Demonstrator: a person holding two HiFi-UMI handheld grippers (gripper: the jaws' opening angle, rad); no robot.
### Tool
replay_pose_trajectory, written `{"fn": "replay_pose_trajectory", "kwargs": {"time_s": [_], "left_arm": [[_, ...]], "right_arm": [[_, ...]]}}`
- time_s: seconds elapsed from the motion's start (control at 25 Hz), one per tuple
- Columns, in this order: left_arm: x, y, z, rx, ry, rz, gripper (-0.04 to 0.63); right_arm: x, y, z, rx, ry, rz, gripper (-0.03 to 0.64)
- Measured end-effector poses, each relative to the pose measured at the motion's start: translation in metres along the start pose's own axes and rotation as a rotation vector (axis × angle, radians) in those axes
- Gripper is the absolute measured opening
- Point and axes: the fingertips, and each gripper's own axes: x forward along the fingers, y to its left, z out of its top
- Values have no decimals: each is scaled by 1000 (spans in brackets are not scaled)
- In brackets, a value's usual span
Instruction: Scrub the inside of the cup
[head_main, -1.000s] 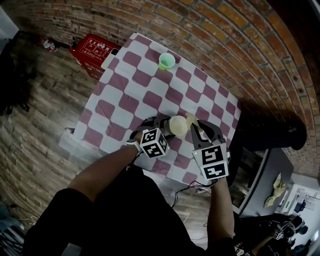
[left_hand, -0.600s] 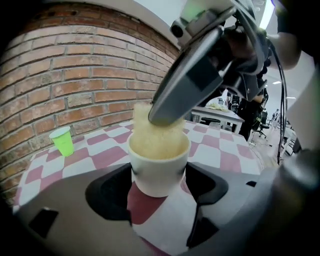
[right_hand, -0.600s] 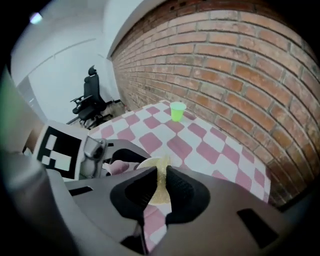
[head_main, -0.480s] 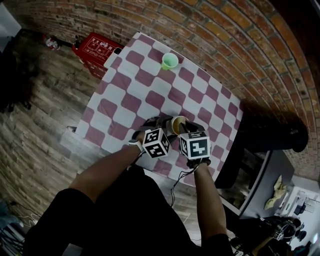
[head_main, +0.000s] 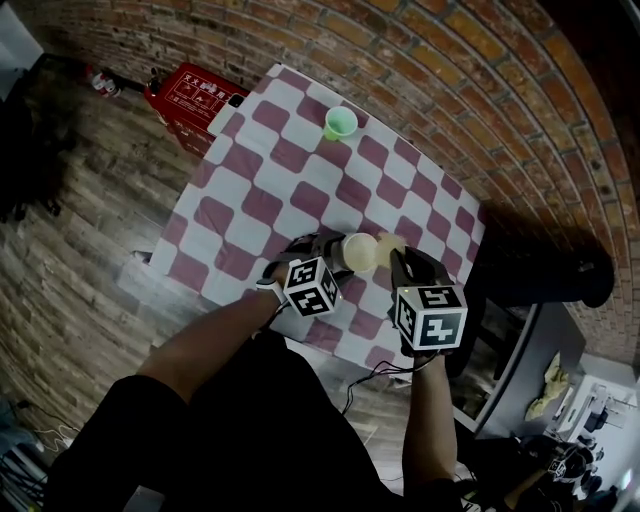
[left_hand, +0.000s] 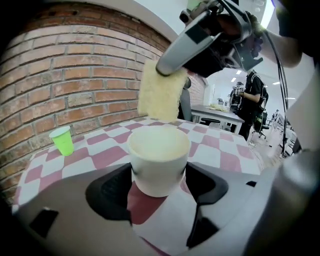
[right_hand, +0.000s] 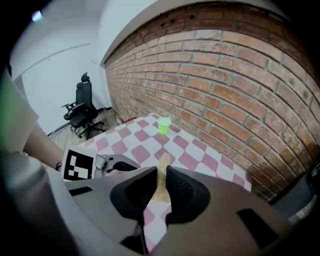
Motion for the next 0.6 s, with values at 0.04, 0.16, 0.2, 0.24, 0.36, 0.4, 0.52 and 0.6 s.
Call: {"fn": "replay_pose_trajectory", "kwargs": {"time_s": [0.04,0.16,0.2,0.24,0.36,0.4,0.52,0.6], "left_arm": [[0,0,0,0,0,0,330],[0,0,0,2,0,0,330],[0,0,0,2,0,0,330],[0,0,0,2,0,0,330],[0,0,0,0,3,1,330],[0,0,0,0,4,1,330],[0,0,1,3,4,2,330],[0,1,1,4,4,4,330]], "right_arm": [[-8,-2,5,-4,-20,12,71],[-18,8,14,-53,-39,109,71],[-15,14,13,-84,-22,147,71],[-9,20,9,-122,7,176,71],[18,36,-9,-264,103,233,71],[27,43,-15,-317,121,257,71],[53,57,-30,-477,162,317,71],[70,57,-40,-535,200,349,71]]}}
